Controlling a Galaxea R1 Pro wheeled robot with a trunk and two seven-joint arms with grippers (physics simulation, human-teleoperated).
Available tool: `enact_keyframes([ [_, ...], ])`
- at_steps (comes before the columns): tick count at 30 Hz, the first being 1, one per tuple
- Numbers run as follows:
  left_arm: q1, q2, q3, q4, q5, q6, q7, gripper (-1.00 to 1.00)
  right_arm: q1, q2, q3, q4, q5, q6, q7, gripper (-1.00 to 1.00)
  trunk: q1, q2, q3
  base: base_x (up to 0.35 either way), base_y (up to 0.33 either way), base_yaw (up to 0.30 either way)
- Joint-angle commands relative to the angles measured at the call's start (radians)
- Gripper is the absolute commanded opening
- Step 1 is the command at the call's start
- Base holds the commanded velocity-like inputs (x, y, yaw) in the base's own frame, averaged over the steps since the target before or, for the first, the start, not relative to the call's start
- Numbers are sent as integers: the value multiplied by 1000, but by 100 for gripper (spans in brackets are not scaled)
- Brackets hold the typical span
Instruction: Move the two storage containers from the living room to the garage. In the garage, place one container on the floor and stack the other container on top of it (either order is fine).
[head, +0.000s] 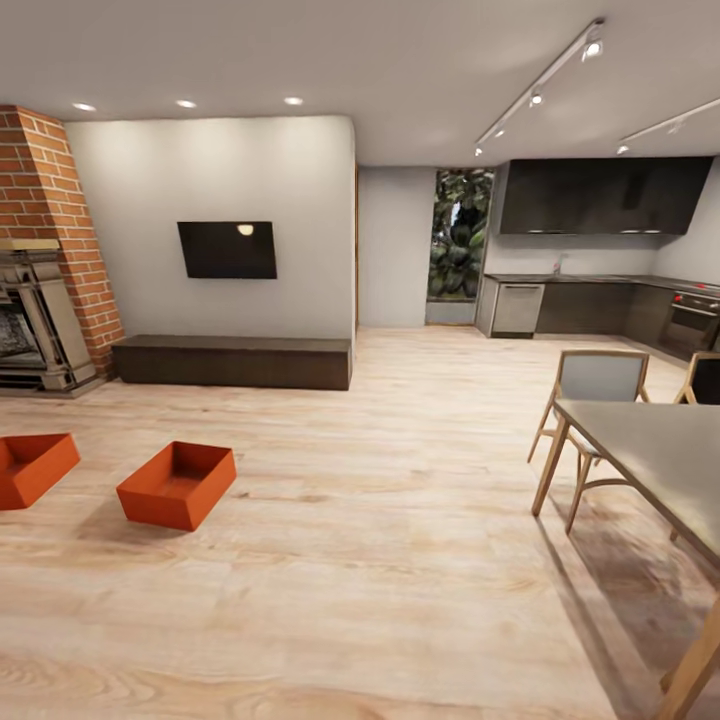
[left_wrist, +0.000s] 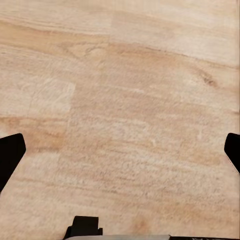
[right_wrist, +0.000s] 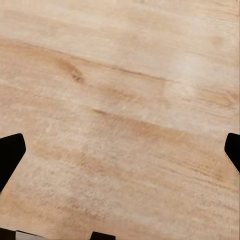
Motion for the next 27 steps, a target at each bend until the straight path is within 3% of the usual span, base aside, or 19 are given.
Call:
enact_keyframes([
  [1,-1,0,8,1,-1,-2,-8,100,0,1,-7,-2,9,-2,4,100,1,0,-1,326,0,0],
  [27,-1,0,8,1,-1,-1,-8,100,0,1,-7,-2,9,-2,4,100,1,0,-1,326,0,0],
])
